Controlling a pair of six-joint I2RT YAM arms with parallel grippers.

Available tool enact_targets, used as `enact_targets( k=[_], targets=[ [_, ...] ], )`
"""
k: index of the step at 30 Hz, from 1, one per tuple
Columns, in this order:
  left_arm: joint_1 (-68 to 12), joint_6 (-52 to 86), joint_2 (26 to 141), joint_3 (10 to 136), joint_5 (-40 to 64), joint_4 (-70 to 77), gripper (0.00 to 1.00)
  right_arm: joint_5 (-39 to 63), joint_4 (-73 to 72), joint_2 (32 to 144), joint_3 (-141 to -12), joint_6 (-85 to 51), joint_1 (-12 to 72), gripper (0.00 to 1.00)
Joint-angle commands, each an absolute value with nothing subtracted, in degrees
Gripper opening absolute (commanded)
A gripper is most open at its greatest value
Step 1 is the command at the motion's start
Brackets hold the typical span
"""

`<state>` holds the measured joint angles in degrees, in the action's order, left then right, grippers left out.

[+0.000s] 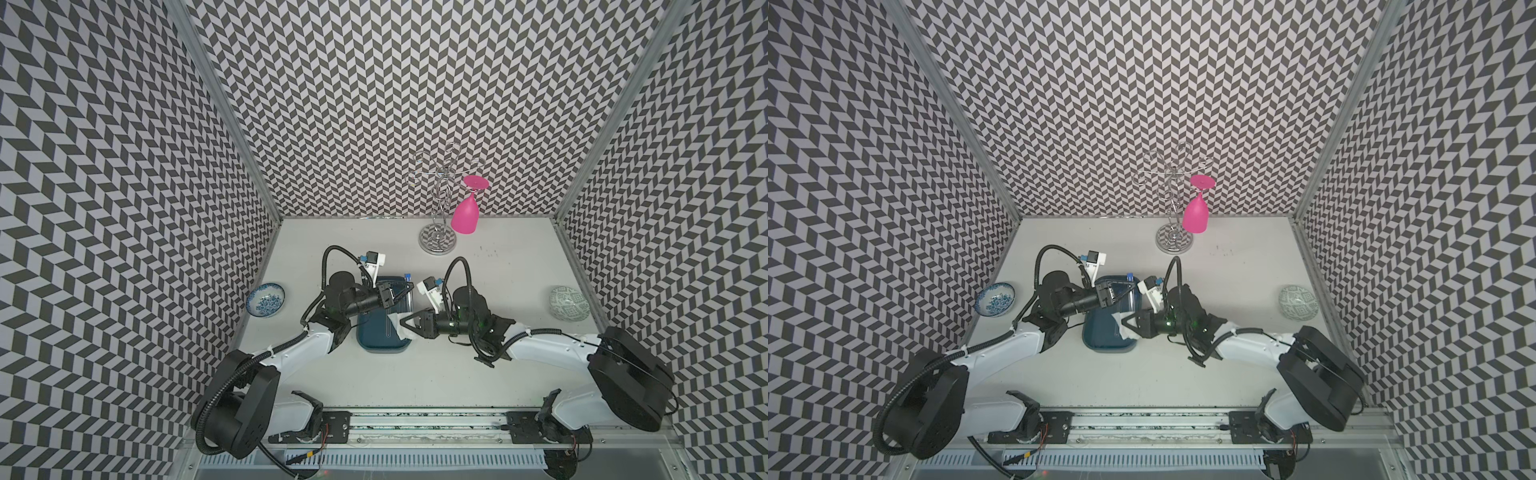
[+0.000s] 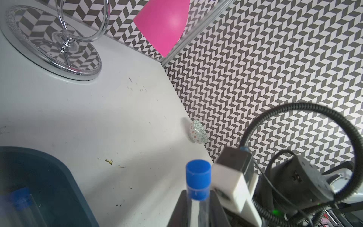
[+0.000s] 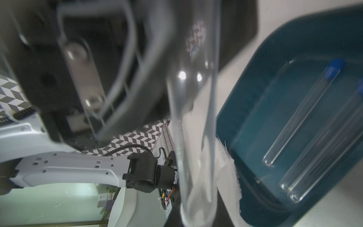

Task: Wipe the exteriors of test tubes
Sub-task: Wipe the dirt from the test tube.

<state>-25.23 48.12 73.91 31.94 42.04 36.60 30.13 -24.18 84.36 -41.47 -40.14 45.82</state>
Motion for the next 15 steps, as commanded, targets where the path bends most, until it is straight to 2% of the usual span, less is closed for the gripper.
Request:
enact_targets(
  k=[1, 8, 15],
  targets=[
    [-25.5, 48.2, 72.4, 32.1, 43.6, 37.0, 0.18, 30.9, -25.1, 86.0, -46.9, -36.8, 42.6, 0.18],
    [-25.4, 48.2, 72.1, 32.0, 43.5, 36.8, 0.18, 33.5, -23.4, 88.4, -50.7, -34.7, 39.6, 0.18],
    [-25.2, 48.2, 72.3, 31.9, 43.4, 37.0, 0.18, 32.7, -28.8, 85.1, -39.1, -39.1, 43.0, 0.17]
  ],
)
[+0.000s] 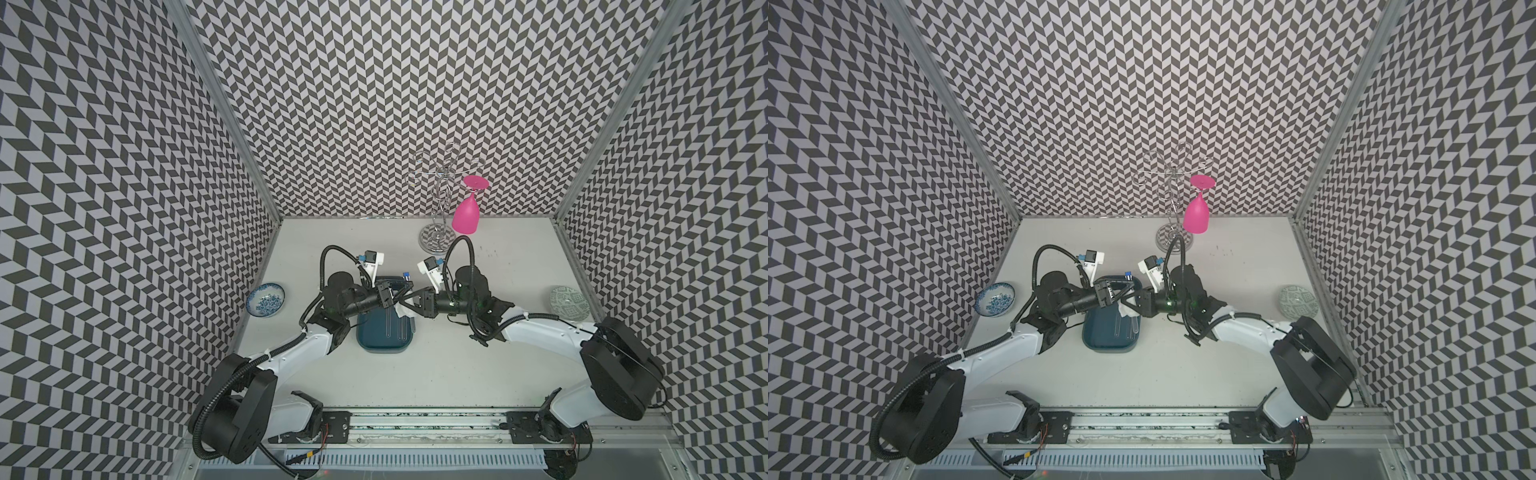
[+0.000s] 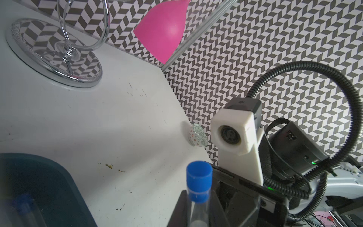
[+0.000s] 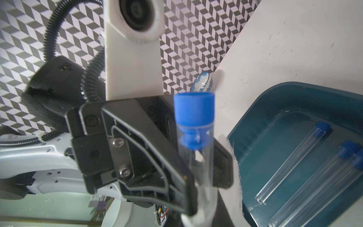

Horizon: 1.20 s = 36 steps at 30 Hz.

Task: Wipe the exteriors of test tubes
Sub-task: Wipe the dirt from the test tube.

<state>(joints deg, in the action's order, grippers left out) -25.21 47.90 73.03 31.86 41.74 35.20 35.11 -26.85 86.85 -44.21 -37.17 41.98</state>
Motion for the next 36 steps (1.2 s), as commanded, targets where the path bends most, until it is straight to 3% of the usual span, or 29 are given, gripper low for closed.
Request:
enact_targets(
  k=[1, 8, 24, 36],
  targets=[
    [-25.1, 48.3, 72.3, 31.9, 43.4, 36.9, 0.18, 32.3, -30.0, 84.3, -36.9, -40.3, 44.0, 0.17],
    [-24.9, 48.3, 72.8, 32.4, 43.6, 37.1, 0.18, 30.2, -35.3, 81.7, -29.8, -45.0, 47.0, 0.17],
    [-24.9, 48.9, 71.0, 31.5, 43.8, 37.1, 0.18, 33.9, -22.6, 87.2, -51.4, -34.7, 41.3, 0.19],
    [-24.3, 48.9, 72.1, 32.2, 43.5, 37.4, 0.18, 32.0, -28.6, 83.6, -37.0, -39.8, 46.2, 0.18]
  ],
)
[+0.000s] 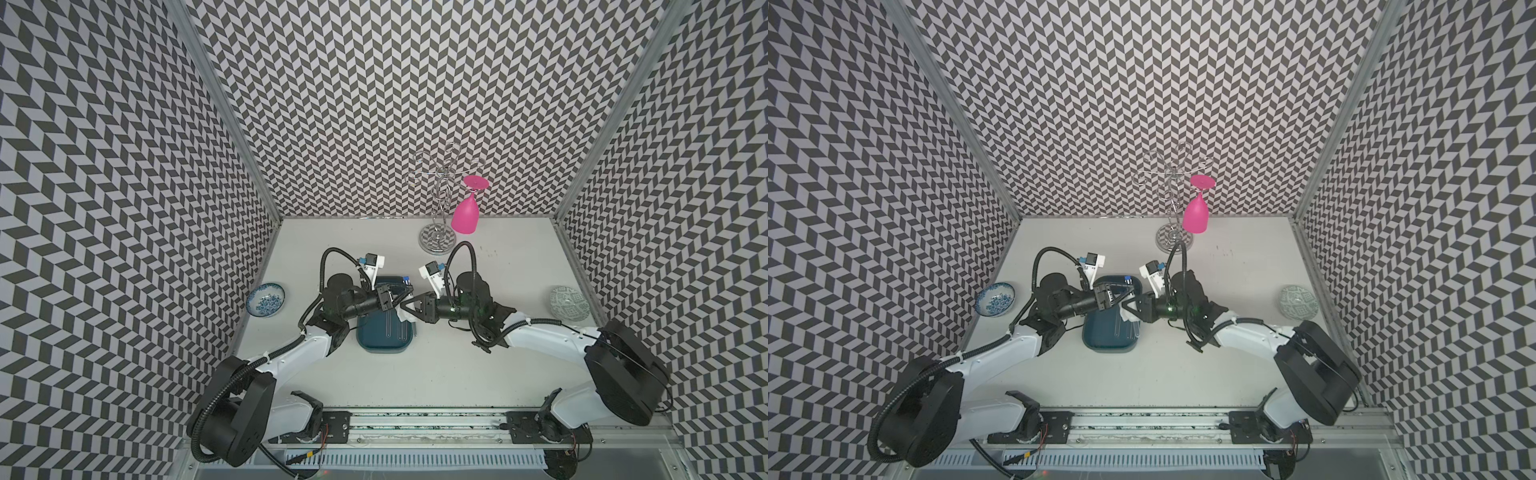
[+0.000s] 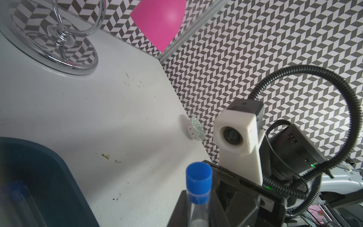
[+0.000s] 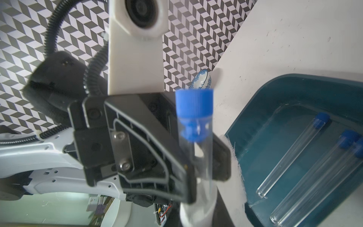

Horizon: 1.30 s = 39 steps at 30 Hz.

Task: Wipe the exteriors of test tubes
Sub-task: Wipe the dirt from the test tube, then place the test tube in the storage box.

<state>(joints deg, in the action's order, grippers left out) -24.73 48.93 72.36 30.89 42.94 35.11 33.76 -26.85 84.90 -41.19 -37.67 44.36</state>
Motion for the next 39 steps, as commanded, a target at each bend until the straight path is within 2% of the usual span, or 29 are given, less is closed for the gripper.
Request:
enact_targets(
  k=[1, 11, 26, 29, 33, 39],
  targets=[
    [-24.1, 48.9, 72.2, 32.3, 43.6, 37.4, 0.18, 31.8, -29.3, 83.2, -35.0, -40.5, 47.1, 0.18],
    [-22.1, 48.9, 72.5, 33.0, 44.3, 37.2, 0.18, 28.1, -31.4, 79.7, -25.2, -45.2, 53.7, 0.17],
    [-17.9, 43.1, 70.6, 34.5, 46.8, 27.4, 0.18, 22.0, -21.3, 67.0, -25.0, -44.0, 53.2, 0.17],
    [-16.5, 40.1, 70.0, 35.5, 47.3, 22.2, 0.18, 20.7, -16.4, 63.1, -26.1, -41.6, 51.1, 0.17],
    [-14.6, 37.1, 69.2, 35.8, 47.1, 17.8, 0.18, 22.9, -11.7, 58.0, -25.5, -38.3, 43.7, 0.17],
    [-12.5, 32.1, 69.7, 36.8, 46.1, 10.2, 0.18, 25.9, -13.2, 53.6, -22.1, -36.0, 34.4, 0.17]
  ],
)
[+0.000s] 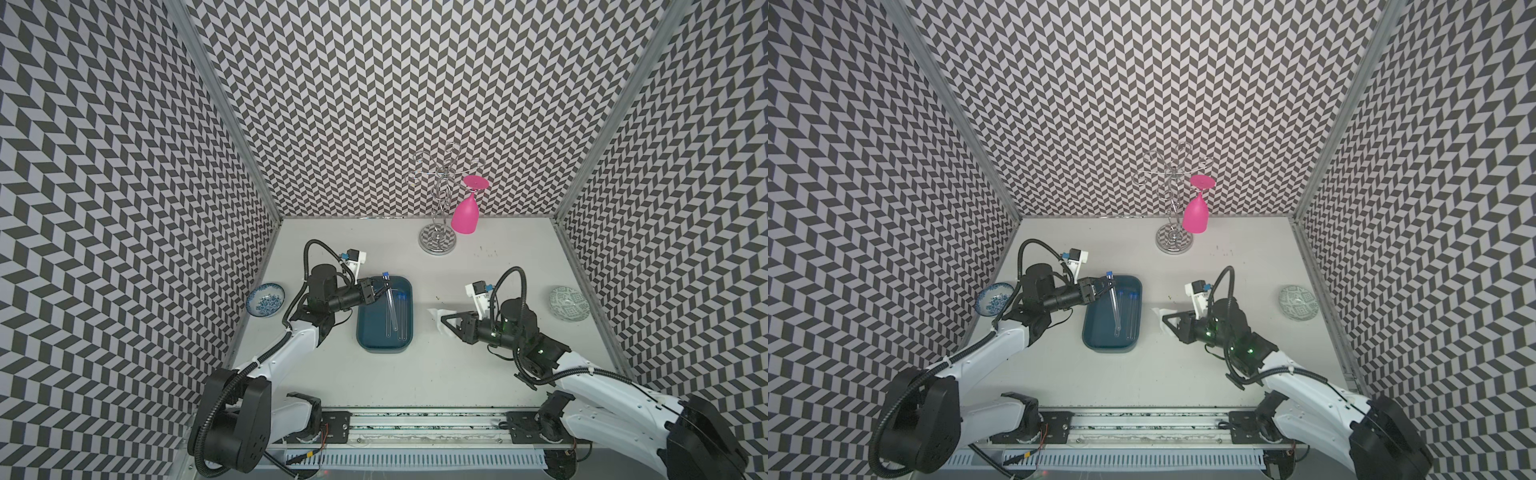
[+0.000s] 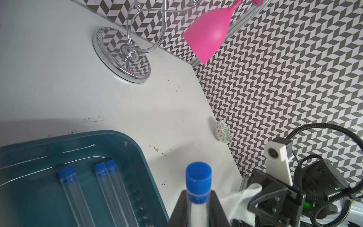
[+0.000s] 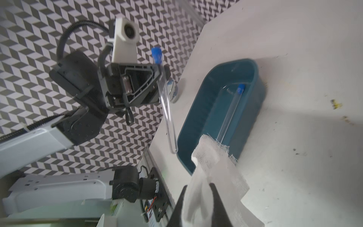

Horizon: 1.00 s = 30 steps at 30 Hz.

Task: Wipe the exteriors of test tubes
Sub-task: Place the test tube in the storage box.

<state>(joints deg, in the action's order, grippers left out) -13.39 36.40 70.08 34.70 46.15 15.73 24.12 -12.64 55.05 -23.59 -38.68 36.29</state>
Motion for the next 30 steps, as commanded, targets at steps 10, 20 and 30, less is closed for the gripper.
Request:
enact_targets(
  k=[10, 20, 30],
  targets=[
    [-12.2, 22.9, 74.9, 40.5, 37.6, -2.4, 0.18, 34.5, -13.0, 57.4, -21.6, -31.6, 28.1, 0.18],
    [-14.8, 20.0, 86.4, 44.9, 35.4, -1.9, 0.20, 35.6, -14.9, 60.3, -20.8, -30.5, 26.5, 0.17],
    [-16.8, 26.1, 94.4, 45.5, 37.5, 4.8, 0.20, 36.0, -14.9, 60.8, -20.0, -30.3, 25.6, 0.17]
  ],
)
